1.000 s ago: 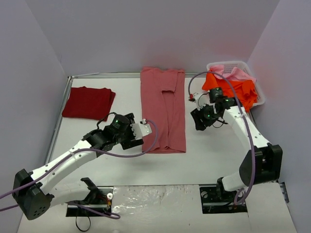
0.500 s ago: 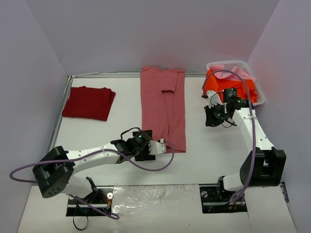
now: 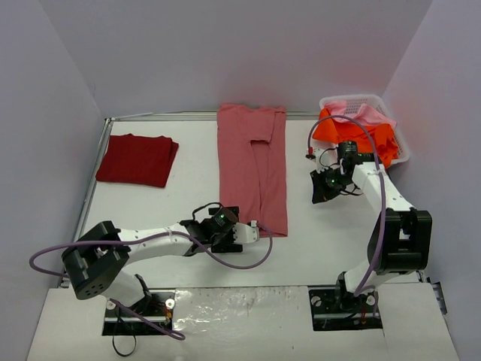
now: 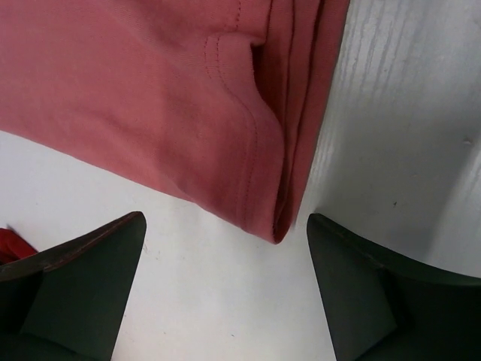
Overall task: Fold and stack the t-shirts
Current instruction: Grab the bottom of the folded rectangular tshirt with both arms
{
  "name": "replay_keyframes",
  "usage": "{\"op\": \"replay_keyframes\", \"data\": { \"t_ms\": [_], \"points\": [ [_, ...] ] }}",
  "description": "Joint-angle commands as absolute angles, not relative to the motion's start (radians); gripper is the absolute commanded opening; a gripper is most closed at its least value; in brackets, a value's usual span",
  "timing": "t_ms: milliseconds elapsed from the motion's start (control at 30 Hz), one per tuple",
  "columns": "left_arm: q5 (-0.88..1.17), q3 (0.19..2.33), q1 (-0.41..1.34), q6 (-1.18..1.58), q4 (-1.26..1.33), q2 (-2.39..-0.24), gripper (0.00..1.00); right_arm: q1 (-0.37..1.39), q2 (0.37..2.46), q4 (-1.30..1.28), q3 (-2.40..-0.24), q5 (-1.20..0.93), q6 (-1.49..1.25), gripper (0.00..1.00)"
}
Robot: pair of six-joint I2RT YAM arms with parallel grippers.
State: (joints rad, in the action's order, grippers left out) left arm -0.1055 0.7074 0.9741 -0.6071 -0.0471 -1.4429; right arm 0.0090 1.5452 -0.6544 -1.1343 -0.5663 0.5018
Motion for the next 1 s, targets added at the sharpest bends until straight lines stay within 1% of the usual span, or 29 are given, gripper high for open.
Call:
{"op": "replay_keyframes", "data": {
  "t_ms": [0, 133, 233, 267, 367, 400, 500, 600, 633, 733, 767, 967],
  "points": [
    [-0.126, 0.715, 0.979, -0.609, -0.052, -1.46, 0.89, 0.015, 1.532, -0.68, -1.131, -0.586, 0.512, 0.0],
    [-0.126, 0.726, 0.979, -0.606, -0.071, -1.471, 0.82, 0.015, 1.534, -0.68, -1.131, -0.586, 0.514, 0.0],
    [-0.126, 0.729, 0.977, -0.607, -0.071, -1.477, 0.75, 0.014, 1.539, -0.68, -1.129, -0.591, 0.515, 0.0],
    [-0.126, 0.732, 0.977, -0.607, -0.074, -1.482, 0.67, 0.014, 1.54, -0.68, -1.129, -0.591, 0.517, 0.0],
    [-0.121, 0.742, 0.977, -0.607, -0.092, -1.5, 0.54, 0.015, 1.537, -0.68, -1.131, -0.591, 0.517, 0.0],
    [-0.118, 0.744, 0.977, -0.607, -0.097, -1.502, 0.45, 0.017, 1.537, -0.68, -1.129, -0.591, 0.517, 0.0],
    [-0.084, 0.738, 0.974, -0.607, -0.107, -1.502, 0.33, 0.015, 1.534, -0.68, -1.129, -0.589, 0.517, 0.0],
    [-0.06, 0.741, 0.965, -0.604, -0.121, -1.503, 0.24, 0.018, 1.532, -0.68, -1.129, -0.581, 0.52, 0.0],
    [-0.049, 0.749, 0.962, -0.603, -0.135, -1.509, 0.16, 0.018, 1.531, -0.68, -1.131, -0.58, 0.523, 0.0],
    [0.0, 0.761, 0.953, -0.598, -0.159, -1.516, 0.04, 0.023, 1.519, -0.68, -1.137, -0.572, 0.529, 0.0],
    [0.032, 0.764, 0.948, -0.597, -0.166, -1.516, 0.03, 0.025, 1.514, -0.678, -1.144, -0.572, 0.538, 0.0],
    [0.138, 0.802, 0.859, -0.586, -0.221, -1.517, 0.02, 0.029, 1.483, -0.681, -1.19, -0.577, 0.589, 0.0]
  ]
}}
